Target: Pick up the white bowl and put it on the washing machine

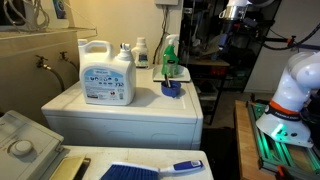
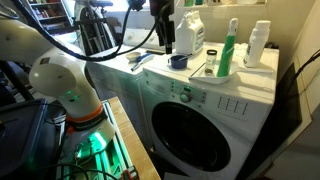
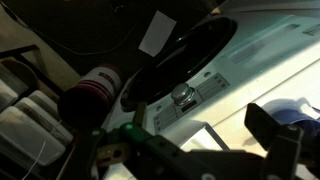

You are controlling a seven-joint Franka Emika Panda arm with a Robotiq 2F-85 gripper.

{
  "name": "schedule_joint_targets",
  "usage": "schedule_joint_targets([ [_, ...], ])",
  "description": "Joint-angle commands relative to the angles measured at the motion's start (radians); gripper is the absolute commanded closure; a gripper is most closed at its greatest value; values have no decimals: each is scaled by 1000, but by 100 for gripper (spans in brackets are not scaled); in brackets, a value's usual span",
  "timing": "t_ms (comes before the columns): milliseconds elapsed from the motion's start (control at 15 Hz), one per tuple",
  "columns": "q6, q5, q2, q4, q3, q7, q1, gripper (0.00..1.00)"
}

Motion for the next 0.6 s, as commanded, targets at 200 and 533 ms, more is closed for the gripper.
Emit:
schedule_joint_targets([
  [200,46,176,22,8,68,3,146,0],
  [533,131,351,108,80,264,20,353,0],
])
